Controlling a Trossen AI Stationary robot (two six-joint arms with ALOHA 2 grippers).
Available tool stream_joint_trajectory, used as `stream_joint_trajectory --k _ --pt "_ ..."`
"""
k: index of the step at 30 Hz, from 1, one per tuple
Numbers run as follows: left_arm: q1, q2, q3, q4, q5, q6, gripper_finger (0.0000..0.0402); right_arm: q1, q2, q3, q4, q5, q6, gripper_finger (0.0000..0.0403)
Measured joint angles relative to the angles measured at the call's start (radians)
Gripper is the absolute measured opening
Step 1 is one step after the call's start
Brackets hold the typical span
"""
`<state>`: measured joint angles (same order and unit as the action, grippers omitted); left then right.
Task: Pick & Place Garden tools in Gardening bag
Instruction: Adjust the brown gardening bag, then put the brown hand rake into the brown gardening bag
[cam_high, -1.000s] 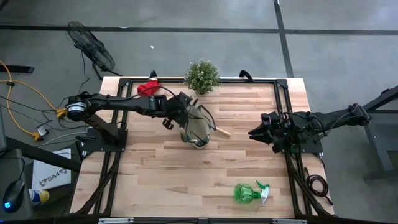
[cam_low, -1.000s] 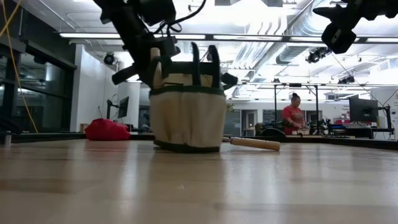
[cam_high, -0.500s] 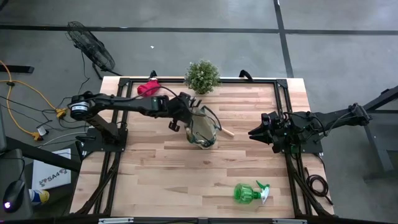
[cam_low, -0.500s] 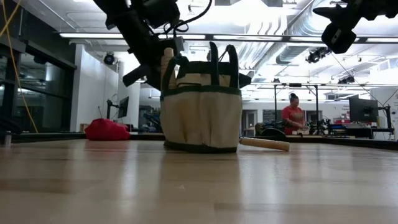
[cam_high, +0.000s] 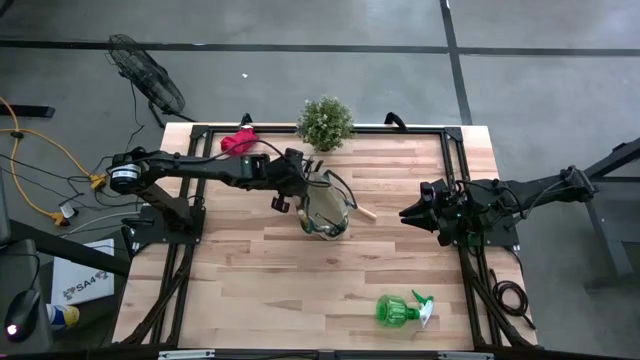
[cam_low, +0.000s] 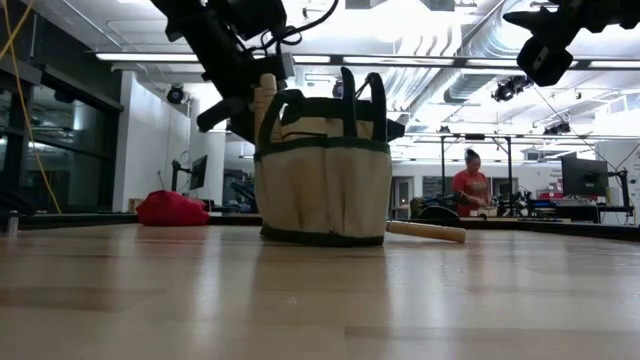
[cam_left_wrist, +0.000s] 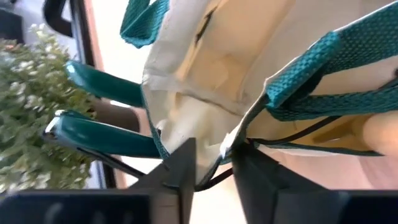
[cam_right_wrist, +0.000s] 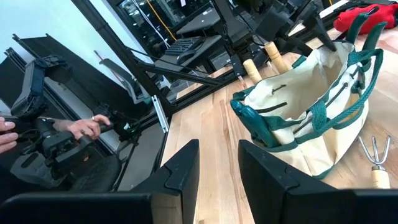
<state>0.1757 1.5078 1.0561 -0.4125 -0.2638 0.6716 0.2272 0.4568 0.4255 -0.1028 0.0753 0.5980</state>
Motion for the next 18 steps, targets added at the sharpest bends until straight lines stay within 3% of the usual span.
stream_joint_trajectory --k 8,15,18 --pt "-0.007 -0.046 0.000 -0.020 -0.016 0.014 0.0191 0.000 0.000 0.000 0.000 0.000 0.000 0.0103" --pt "-0.020 -0.131 0.000 -0.089 -0.008 0.026 0.0200 0.000 0.000 0.000 0.000 0.000 0.000 0.0103" --pt "-0.020 -0.171 0.000 -0.125 -0.009 -0.038 0.0200 0.000 0.000 0.000 0.000 0.000 0.000 0.0103"
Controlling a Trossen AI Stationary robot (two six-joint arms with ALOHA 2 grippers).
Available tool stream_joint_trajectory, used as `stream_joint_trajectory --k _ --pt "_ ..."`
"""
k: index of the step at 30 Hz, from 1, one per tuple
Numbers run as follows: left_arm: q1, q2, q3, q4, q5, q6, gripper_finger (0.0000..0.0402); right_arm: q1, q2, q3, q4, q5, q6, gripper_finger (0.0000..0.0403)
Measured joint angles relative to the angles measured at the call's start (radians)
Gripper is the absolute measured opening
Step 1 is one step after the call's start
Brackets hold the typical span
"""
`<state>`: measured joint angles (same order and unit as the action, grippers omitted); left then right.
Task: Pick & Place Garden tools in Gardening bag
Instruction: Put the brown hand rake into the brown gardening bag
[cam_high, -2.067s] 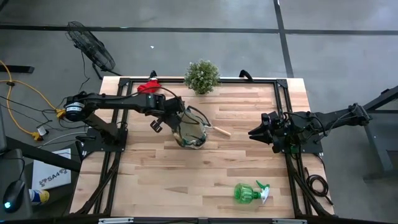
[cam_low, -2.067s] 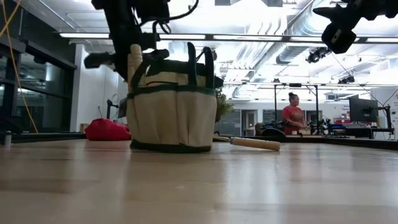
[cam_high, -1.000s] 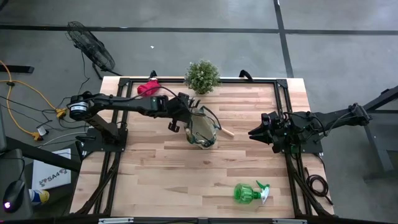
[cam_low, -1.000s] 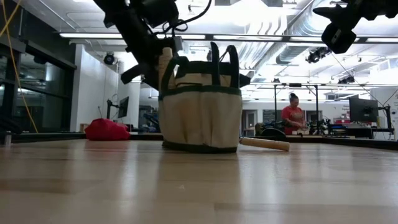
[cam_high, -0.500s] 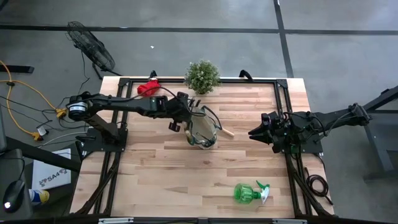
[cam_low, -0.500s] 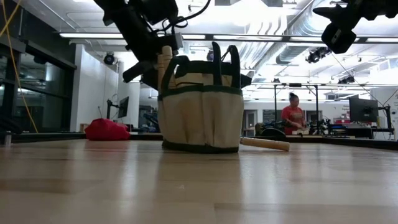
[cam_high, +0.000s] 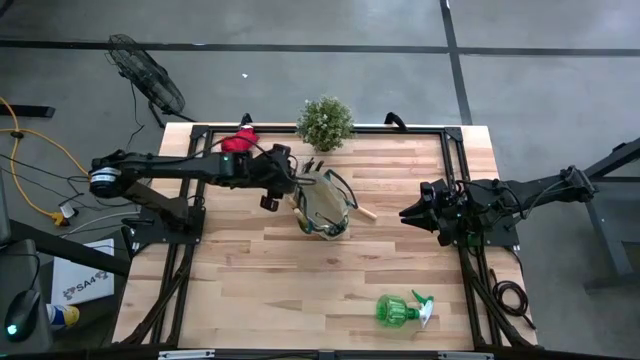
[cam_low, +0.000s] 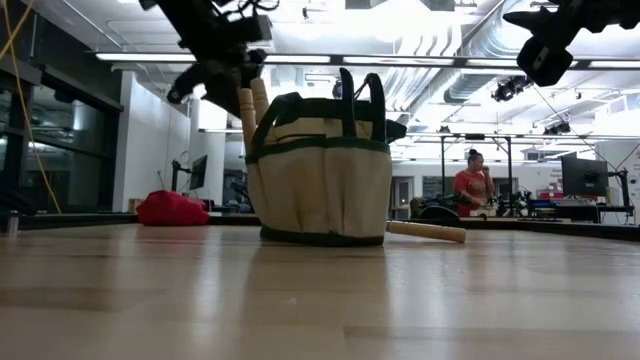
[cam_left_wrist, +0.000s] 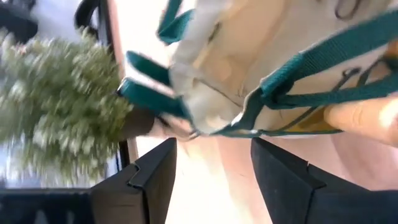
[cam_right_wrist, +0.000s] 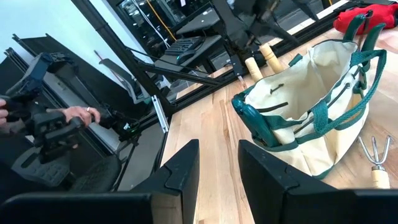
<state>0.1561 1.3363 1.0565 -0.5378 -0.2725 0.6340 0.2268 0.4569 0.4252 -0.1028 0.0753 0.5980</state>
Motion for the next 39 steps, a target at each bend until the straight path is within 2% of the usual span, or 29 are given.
stream_joint_trajectory --k 3,9,14,23,27,30,35,39 --pt "0.000 -0.053 0.000 -0.021 0.002 -0.163 0.0200 0.000 0.000 0.000 0.000 0.000 0.000 0.0103" --pt "0.000 -0.176 0.000 -0.050 0.078 -0.533 0.0200 0.000 0.000 0.000 0.000 0.000 0.000 0.0103" --pt "0.000 -0.277 0.002 -0.070 0.133 -0.734 0.0198 0.000 0.000 0.000 0.000 0.000 0.000 0.0103" --pt "0.000 -0.409 0.000 -0.151 0.119 -0.903 0.0137 0.000 0.000 0.000 0.000 0.000 -0.005 0.0103" --pt "0.000 -0.447 -0.006 -0.140 0.090 -0.961 0.0105 0.000 0.000 0.000 0.000 0.016 -0.208 0.0103" --pt "0.000 -0.468 -0.036 -0.136 0.087 -1.019 0.0083 0.000 0.000 0.000 0.000 0.022 -0.294 0.0103" --pt "-0.029 -0.500 -0.140 -0.003 0.078 -1.112 0.0058 0.000 0.000 0.000 0.001 0.026 -0.322 0.0103" --pt "-0.078 -0.503 -0.228 0.118 0.048 -1.162 0.0043 0.000 0.001 0.000 0.019 0.030 -0.278 0.0103"
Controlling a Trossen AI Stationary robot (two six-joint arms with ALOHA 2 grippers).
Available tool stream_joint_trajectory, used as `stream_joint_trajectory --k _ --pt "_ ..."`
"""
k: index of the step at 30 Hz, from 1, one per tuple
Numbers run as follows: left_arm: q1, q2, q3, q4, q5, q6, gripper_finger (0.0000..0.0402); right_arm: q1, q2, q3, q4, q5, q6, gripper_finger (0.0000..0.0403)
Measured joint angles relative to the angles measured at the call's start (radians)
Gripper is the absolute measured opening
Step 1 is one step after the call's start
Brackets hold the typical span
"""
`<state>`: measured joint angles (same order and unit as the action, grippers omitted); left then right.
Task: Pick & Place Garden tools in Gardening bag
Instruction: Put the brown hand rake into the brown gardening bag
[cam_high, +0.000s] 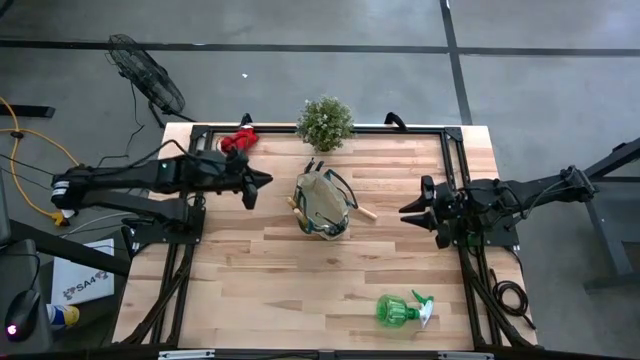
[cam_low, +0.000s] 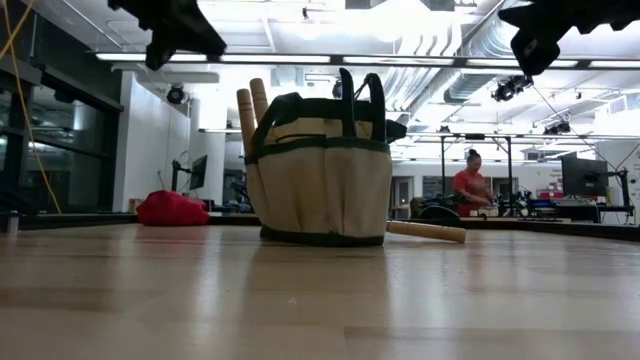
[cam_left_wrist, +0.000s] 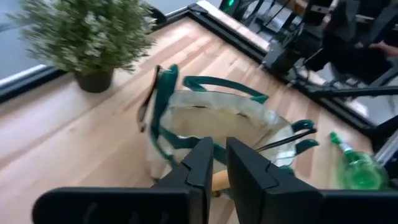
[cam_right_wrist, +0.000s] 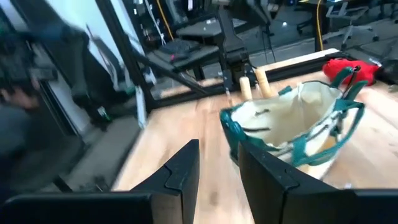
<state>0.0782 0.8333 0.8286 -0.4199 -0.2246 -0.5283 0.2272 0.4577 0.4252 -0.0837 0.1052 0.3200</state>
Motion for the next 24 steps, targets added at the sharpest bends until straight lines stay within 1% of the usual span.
stream_joint_trajectory --k 4,8,10,13,16,18,21,24 --pt "-0.045 0.003 -0.071 0.102 -0.022 -0.055 0.0032 0.000 -0.001 0.000 0.030 -0.003 0.173 0.0103" --pt "-0.099 0.003 -0.093 0.127 -0.097 -0.078 0.0024 0.000 -0.001 0.000 0.066 -0.007 0.306 0.0103" --pt "-0.130 -0.004 -0.103 0.128 -0.153 -0.075 0.0020 0.000 -0.001 0.000 0.069 -0.032 0.331 0.0103" --pt "-0.168 -0.033 -0.133 0.130 -0.237 -0.082 0.0014 0.000 -0.001 0.000 0.077 -0.042 0.300 0.0103" --pt "-0.189 -0.079 -0.166 0.134 -0.287 -0.108 0.0009 0.000 0.008 0.000 0.080 0.059 0.327 0.0103" --pt "-0.205 -0.108 -0.185 0.133 -0.303 -0.125 0.0006 -0.002 0.023 0.012 0.058 0.114 0.330 0.0103" --pt "-0.218 -0.146 -0.201 0.133 -0.317 -0.132 0.0005 -0.002 0.075 0.062 -0.031 0.178 0.330 0.0103" --pt "-0.217 -0.170 -0.203 0.134 -0.337 -0.131 0.0005 -0.023 0.151 0.140 -0.170 0.203 0.332 0.0103"
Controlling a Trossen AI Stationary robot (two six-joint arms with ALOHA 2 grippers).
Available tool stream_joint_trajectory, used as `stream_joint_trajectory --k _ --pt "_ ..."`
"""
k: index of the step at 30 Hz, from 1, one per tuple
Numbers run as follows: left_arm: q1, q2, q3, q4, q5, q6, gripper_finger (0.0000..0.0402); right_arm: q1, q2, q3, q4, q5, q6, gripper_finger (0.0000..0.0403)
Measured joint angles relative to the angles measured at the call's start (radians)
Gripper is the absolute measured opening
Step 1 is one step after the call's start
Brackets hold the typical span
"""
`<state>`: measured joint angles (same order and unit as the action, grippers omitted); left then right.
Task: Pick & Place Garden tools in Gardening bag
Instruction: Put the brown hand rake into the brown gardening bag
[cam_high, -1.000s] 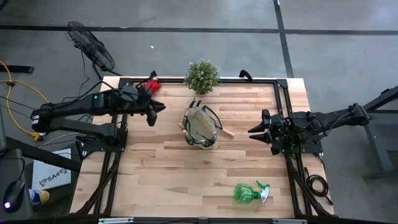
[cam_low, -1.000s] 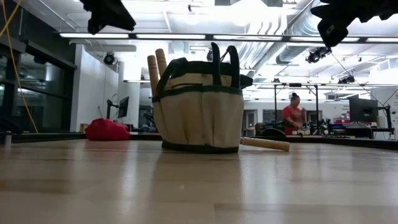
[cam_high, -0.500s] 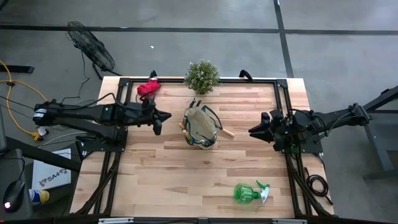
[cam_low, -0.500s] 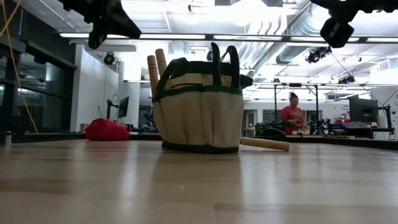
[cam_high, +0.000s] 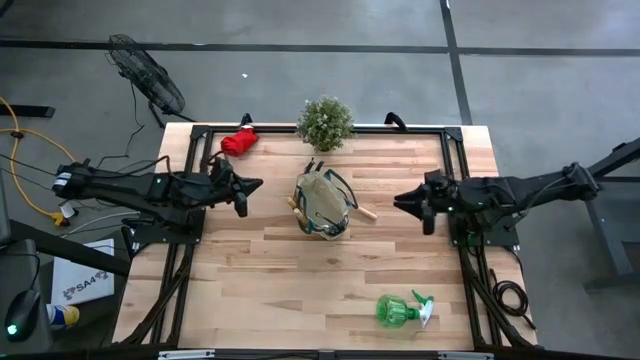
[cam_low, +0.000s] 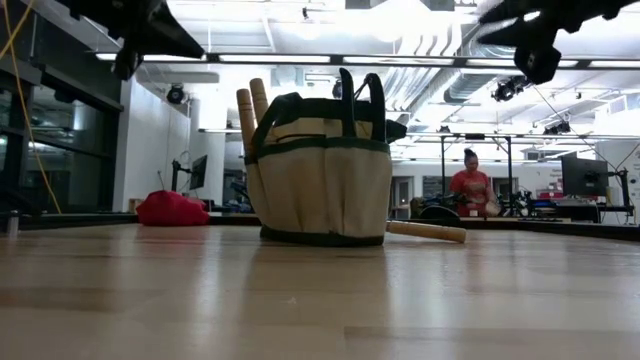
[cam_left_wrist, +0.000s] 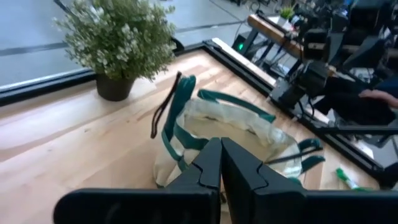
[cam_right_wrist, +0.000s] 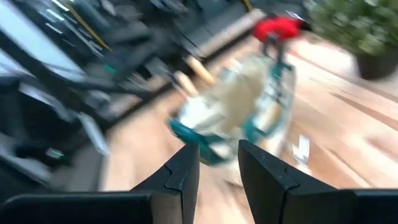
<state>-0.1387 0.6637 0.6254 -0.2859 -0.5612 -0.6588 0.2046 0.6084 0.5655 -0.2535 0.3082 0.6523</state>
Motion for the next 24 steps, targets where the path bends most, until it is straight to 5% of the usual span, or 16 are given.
stream_joint_trajectory --k 5,14,24 --pt "0.000 -0.029 0.000 0.000 -0.027 0.019 0.0005 -0.074 0.151 0.112 -0.212 -0.035 -0.011 0.0103" --pt "0.000 -0.039 0.000 0.000 -0.025 0.018 0.0005 -0.200 0.395 0.127 -0.236 -0.150 -0.113 0.0112" --pt "0.000 -0.038 0.000 -0.001 -0.024 0.007 0.0005 -0.261 0.643 0.127 -0.203 -0.208 -0.151 0.0213"
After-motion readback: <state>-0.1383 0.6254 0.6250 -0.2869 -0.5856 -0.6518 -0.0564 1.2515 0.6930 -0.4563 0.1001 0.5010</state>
